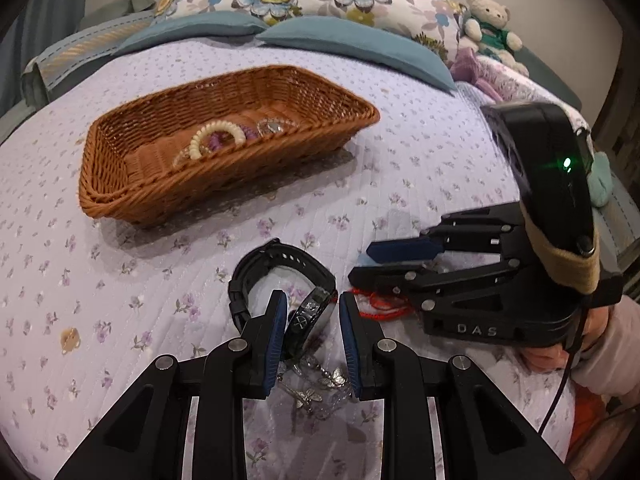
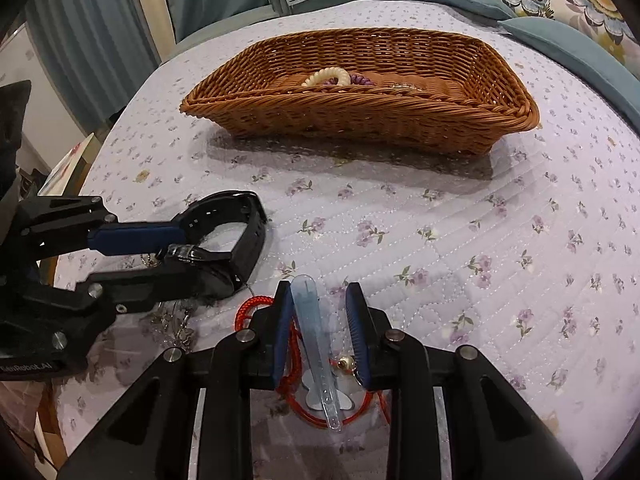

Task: Organize jewelry
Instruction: 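Grasp the black watch band with the left tool while the right tool grasps the clear hair clip, then carry the watch and clear clip into the basket and open both tools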

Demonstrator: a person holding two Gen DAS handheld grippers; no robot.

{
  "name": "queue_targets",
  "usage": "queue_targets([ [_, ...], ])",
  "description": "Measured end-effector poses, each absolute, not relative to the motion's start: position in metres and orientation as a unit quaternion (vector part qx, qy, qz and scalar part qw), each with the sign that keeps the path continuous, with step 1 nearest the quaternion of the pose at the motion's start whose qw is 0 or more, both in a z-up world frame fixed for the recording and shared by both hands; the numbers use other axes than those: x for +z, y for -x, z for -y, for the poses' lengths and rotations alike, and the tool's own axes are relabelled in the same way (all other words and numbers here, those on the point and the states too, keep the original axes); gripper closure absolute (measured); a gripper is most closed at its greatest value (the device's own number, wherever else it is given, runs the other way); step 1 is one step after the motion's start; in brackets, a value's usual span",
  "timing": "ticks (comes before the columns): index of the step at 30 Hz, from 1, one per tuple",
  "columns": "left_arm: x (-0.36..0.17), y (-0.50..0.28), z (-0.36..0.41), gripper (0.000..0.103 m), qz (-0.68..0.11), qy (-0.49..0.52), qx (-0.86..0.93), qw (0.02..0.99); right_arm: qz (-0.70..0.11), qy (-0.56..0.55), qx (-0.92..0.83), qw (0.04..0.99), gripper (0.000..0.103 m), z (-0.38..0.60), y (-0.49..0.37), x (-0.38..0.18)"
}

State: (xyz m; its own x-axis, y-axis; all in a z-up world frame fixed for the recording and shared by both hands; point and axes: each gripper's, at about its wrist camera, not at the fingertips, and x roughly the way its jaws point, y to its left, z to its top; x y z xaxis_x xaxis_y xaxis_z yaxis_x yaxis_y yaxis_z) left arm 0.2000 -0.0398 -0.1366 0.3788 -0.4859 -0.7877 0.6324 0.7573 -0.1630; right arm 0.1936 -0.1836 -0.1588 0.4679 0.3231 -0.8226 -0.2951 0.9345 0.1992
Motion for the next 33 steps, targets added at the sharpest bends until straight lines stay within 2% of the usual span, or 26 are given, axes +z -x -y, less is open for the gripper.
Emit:
queue_targets([
  [4,-0.140,-0.202,0.044,0.076,-0.450,-0.095,-0.337,0.822,-0.479,-0.006,0.176,0.860,0.073,0.181,-0.192,-0.159],
  [6,-0.142,-0.204,0.043,0.076,-0.454,-0.091,-0.333,0.821,-0.477,-0.007,0.176,0.861,0.088,0.180,-0.191,-0.159],
  [13,-0.140,-0.199,0.039,0.087,-0.448,-0.073,-0.326,0.829,-0.461,-0.030,0.177,0.869,0.088,0.189,-0.186,-0.155],
  [20,-0.136,-0.198,0.028,0.089,-0.439,-0.029,-0.307,0.844,-0.441,-0.053,0.174,0.879,0.088,0.201,-0.182,-0.146],
  [25,-0.109,-0.195,0.019,0.090,-0.412,0.003,-0.299,0.860,-0.430,-0.055,0.181,0.883,0.088,0.203,-0.177,-0.131],
  [33,-0.057,-0.206,0.006,0.090,-0.356,0.052,-0.303,0.882,-0.369,-0.040,0.180,0.911,0.088,0.205,-0.181,-0.067],
])
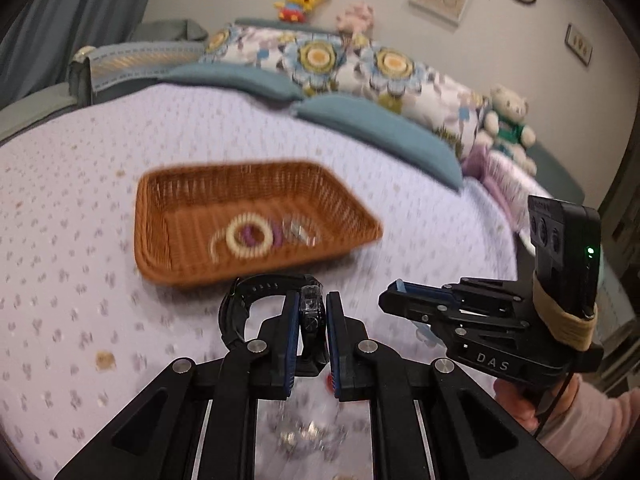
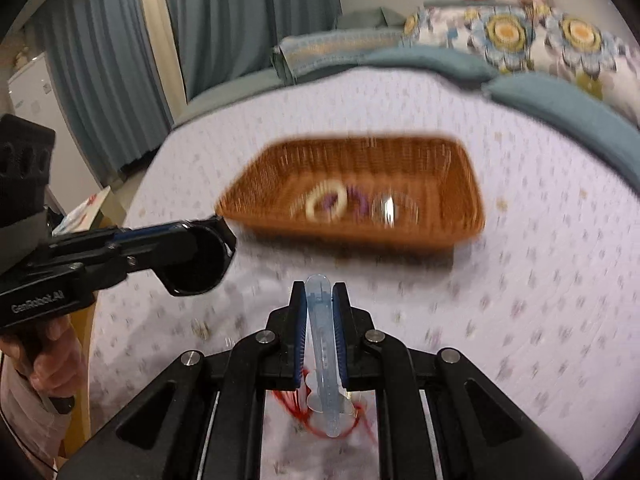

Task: Organize jewelry
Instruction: 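Carry the watch and clear clip into the basket and open both tools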

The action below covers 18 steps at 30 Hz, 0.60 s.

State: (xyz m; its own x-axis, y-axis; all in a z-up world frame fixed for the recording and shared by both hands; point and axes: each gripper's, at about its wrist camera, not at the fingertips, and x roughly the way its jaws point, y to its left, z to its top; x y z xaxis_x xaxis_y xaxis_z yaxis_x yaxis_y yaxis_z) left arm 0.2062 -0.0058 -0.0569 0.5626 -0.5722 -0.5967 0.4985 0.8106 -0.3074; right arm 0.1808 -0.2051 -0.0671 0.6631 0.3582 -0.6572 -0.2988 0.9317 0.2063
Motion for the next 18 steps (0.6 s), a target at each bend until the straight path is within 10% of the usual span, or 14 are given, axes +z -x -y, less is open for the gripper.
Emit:
queue_targets([
  [9,-0.032,-0.286,0.021,0.090,-0.343,0.062,-0.276,0.896,-0.348,-0.033,0.166,0.922,0.088,0.202,-0.273,-0.026],
  [18,-0.081,-0.364,0.035,0.090,-0.392,0.065,-0.232,0.888,-0.457,-0.121,0.157,0.867,0.088,0.225,-0.384,-0.097],
])
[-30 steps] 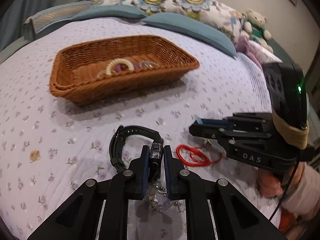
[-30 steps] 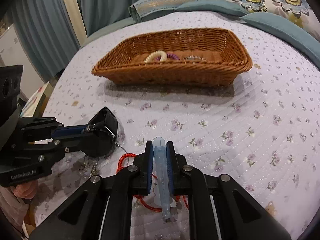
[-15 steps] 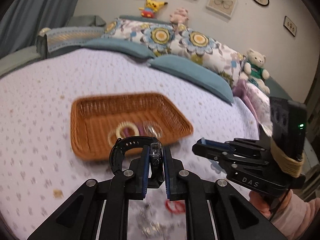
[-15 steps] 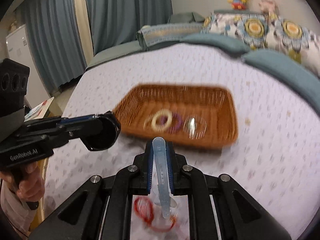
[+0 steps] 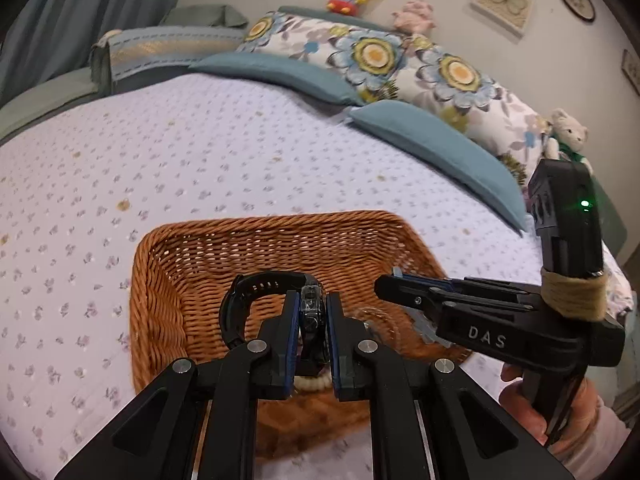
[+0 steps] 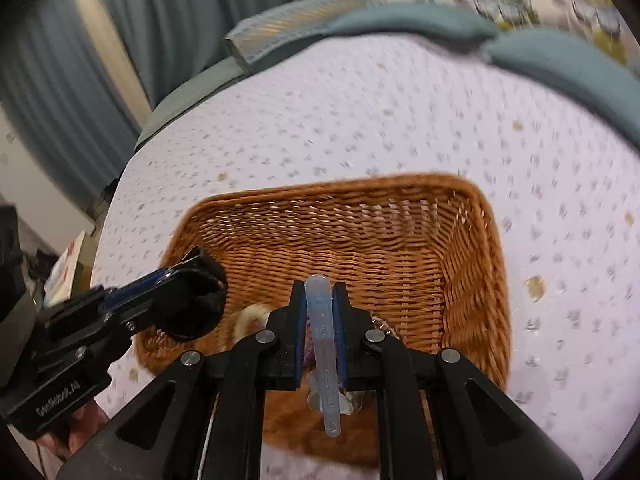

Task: Organize jewelry
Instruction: 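Carry the watch and clear clip into the basket and open both tools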

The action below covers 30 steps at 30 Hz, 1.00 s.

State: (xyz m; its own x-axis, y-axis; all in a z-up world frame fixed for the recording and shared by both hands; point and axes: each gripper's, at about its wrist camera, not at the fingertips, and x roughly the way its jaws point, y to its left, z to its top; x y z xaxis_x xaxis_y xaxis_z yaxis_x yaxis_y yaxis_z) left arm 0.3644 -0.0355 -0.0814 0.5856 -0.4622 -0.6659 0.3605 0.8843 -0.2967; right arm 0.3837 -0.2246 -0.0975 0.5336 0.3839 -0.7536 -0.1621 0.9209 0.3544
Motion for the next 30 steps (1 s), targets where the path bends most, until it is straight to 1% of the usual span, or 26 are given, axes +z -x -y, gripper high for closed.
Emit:
queue_targets([
  [3,-0.094,-0.373,0.039,0.090,-0.397,0.062,-0.225,0.888,-0.461,-0.131,0.149,0.865,0.088,0.227,-0.394,-0.108],
  [7,-0.108,-0.380,0.041,0.090,-0.405,0.057,-0.214,0.887,-0.465,-0.114,0.134,0.868,0.088,0.220,-0.403,-0.116],
  [13,-0.113,-0.383,0.040,0.089,-0.408,0.061,-0.204,0.888,-0.454,-0.093,0.113,0.879,0.087,0.213,-0.400,-0.118],
  [14,-0.111,-0.382,0.040,0.087,-0.404,0.059,-0.200,0.891,-0.451,-0.091,0.111,0.881,0.085,0.214,-0.399,-0.117],
  [15,-0.108,-0.379,0.039,0.081,-0.401,0.060,-0.204,0.891,-0.449,-0.093,0.115,0.881,0.082,0.215,-0.397,-0.115],
  [16,-0.103,-0.376,0.038,0.072,-0.396,0.067,-0.214,0.891,-0.448,-0.097,0.122,0.881,0.078,0.216,-0.394,-0.113],
  [17,-0.100,-0.373,0.036,0.070,-0.391,0.070,-0.220,0.891,-0.446,-0.096,0.126,0.881,0.078,0.217,-0.393,-0.111],
  [22,-0.074,-0.343,0.024,0.068,-0.364,0.078,-0.227,0.900,-0.436,-0.085,0.130,0.887,0.078,0.222,-0.367,-0.098],
  [30,-0.043,-0.266,0.006,0.064,-0.342,0.084,-0.241,0.904,-0.406,-0.071,0.155,0.898,0.078,0.223,-0.285,-0.064],
])
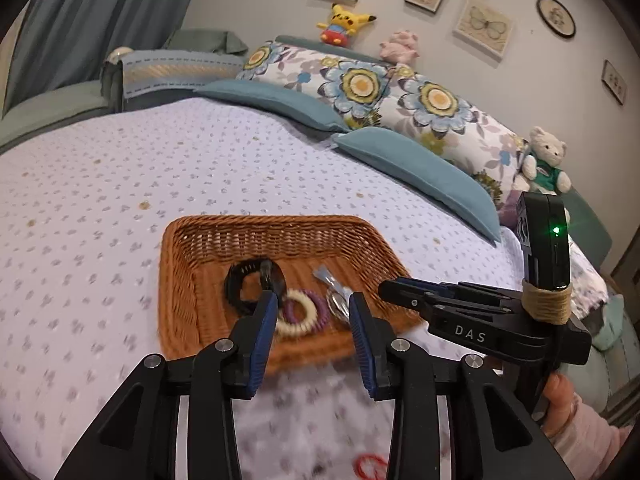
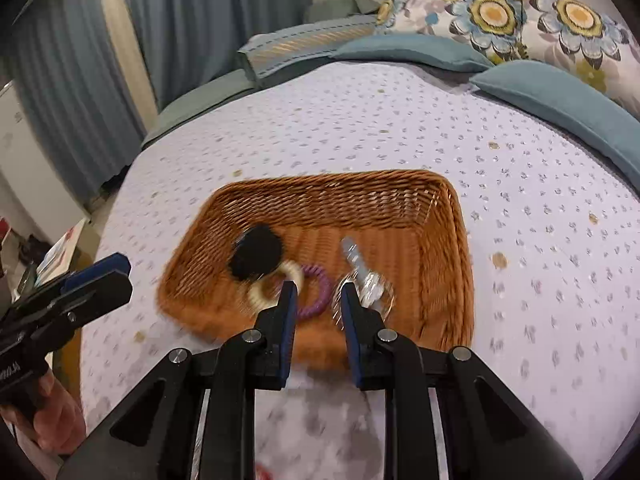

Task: Organize jewelry
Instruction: 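Carry the watch and clear clip into the basket and open both tools, then return both tools to the bed and grasp the red string with the right tool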

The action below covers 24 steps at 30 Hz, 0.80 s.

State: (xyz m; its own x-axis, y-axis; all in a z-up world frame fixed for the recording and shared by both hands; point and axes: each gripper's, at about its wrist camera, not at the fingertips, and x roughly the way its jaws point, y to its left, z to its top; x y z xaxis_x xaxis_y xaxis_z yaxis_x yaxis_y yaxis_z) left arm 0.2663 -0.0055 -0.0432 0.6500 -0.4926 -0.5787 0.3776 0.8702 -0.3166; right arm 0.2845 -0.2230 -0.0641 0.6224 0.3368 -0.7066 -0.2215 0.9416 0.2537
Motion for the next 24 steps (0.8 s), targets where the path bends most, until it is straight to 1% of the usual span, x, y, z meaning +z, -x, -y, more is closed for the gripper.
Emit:
queue_targets([
  [3,-0.032,-0.235,0.001,0.064,-0.336,0.079,-0.239,0.907,-0.401,-0.064,0.170,0.898,0.078,0.217,-0.252,-0.056],
  [6,-0.024,-0.204,-0.006,0.059,-0.333,0.075,-0.234,0.910,-0.398,-0.049,0.177,0.899,0.077,0.208,-0.221,-0.053],
  [13,-0.018,-0.149,-0.036,0.059,-0.324,0.099,-0.214,0.916,-0.407,-0.052,0.203,0.889,0.077,0.190,-0.157,-0.063],
  [18,-0.035,-0.123,-0.057,0.056,-0.330,0.116,-0.189,0.918,-0.423,-0.061,0.217,0.877,0.077,0.175,-0.129,-0.082],
  [24,-0.078,-0.121,-0.071,0.056,-0.371,0.126,-0.171,0.904,-0.453,-0.068,0.217,0.862,0.077,0.165,-0.109,-0.114],
])
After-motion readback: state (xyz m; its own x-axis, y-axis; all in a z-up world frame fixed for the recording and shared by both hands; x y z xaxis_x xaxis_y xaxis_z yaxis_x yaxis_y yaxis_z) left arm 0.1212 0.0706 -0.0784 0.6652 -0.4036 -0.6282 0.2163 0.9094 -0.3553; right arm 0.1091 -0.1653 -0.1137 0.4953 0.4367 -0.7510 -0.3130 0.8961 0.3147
